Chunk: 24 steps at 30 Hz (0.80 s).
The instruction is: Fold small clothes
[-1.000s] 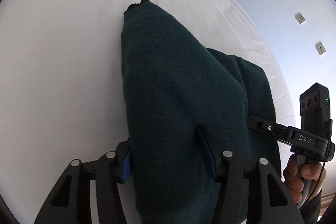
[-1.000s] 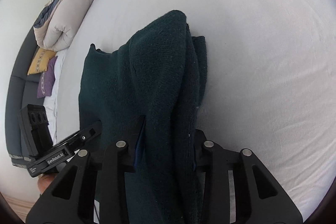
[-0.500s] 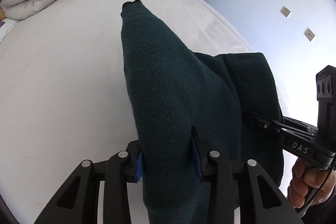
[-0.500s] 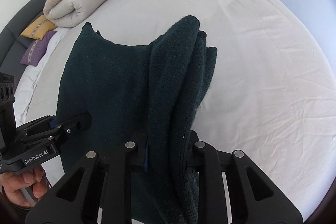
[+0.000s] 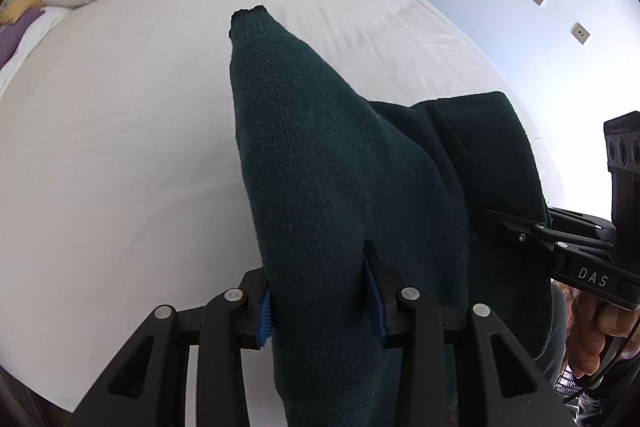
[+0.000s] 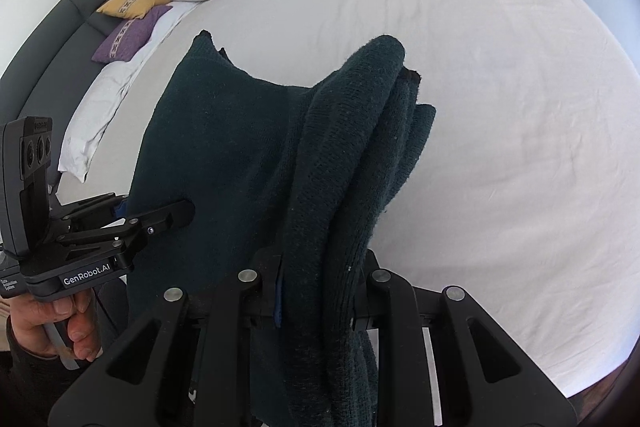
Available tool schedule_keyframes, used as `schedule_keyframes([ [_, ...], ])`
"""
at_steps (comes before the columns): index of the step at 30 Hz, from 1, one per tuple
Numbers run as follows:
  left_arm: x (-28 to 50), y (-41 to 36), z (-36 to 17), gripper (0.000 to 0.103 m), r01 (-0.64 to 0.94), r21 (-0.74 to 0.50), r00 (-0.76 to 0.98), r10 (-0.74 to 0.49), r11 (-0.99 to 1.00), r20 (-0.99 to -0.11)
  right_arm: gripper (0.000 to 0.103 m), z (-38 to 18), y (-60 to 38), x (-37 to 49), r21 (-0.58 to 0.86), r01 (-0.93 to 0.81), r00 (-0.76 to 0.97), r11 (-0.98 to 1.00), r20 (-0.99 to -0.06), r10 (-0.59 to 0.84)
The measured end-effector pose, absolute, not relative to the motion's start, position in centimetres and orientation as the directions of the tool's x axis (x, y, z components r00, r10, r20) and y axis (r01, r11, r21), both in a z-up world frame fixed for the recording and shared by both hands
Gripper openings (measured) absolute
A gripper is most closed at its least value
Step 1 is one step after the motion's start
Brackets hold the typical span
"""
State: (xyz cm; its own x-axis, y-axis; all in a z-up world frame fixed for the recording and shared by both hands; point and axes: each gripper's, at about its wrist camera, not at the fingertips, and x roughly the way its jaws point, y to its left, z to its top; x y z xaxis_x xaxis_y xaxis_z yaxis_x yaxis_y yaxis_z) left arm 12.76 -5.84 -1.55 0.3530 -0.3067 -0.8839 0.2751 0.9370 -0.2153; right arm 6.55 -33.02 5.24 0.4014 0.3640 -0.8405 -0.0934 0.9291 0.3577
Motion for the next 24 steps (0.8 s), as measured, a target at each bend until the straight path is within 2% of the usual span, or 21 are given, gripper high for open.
schedule_keyframes([
  [3, 13.3, -5.5, -5.0, 0.041, 0.245, -0.185, 0.326, -0.261, 0.952, -0.909, 0.020, 0.8, -32.8, 7.0, 0.377, -0.045, 0.360, 0.925, -0.857, 0.367],
  [6, 13.4, -5.7, -6.6, 0.048, 0.234, -0.156, 0.347, -0.232, 0.960, -0.909, 0.021, -3.1, -32.1, 7.4, 0.324, -0.020, 0.357, 0.946, -0.881, 0.309],
  [10, 12.9, -6.2, -6.8, 0.053, 0.250, -0.106, 0.387, -0.200, 0.962, -0.900, 0.023, -4.3, -32.3, 7.5, 0.341, -0.040, 0.383, 0.939, -0.863, 0.329],
  [12, 13.1, -4.7, -7.2, 0.057, 0.239, -0.124, 0.396, -0.213, 0.963, -0.893, 0.024, -4.9, -32.9, 7.8, 0.361, -0.040, 0.383, 0.932, -0.856, 0.348],
  [18, 12.7, -4.0, -7.5, 0.079, 0.168, -0.188, 0.425, -0.243, 0.968, -0.872, 0.030, -6.1, -33.3, 9.4, 0.482, -0.016, 0.403, 0.876, -0.799, 0.447],
  [19, 12.6, -3.3, -7.5, 0.081, 0.155, -0.214, 0.423, -0.261, 0.964, -0.868, 0.036, -6.1, -33.5, 9.4, 0.500, 0.005, 0.405, 0.866, -0.793, 0.456],
  [21, 12.3, -2.6, -6.9, 0.080, 0.131, -0.248, 0.415, -0.280, 0.960, -0.866, 0.042, -5.2, -34.5, 8.8, 0.505, 0.070, 0.431, 0.860, -0.793, 0.430],
  [24, 10.3, -2.8, -4.0, 0.073, 0.123, -0.156, 0.483, -0.196, 0.980, -0.853, 0.042, -2.0, -36.1, 6.2, 0.521, 0.094, 0.510, 0.849, -0.757, 0.408],
])
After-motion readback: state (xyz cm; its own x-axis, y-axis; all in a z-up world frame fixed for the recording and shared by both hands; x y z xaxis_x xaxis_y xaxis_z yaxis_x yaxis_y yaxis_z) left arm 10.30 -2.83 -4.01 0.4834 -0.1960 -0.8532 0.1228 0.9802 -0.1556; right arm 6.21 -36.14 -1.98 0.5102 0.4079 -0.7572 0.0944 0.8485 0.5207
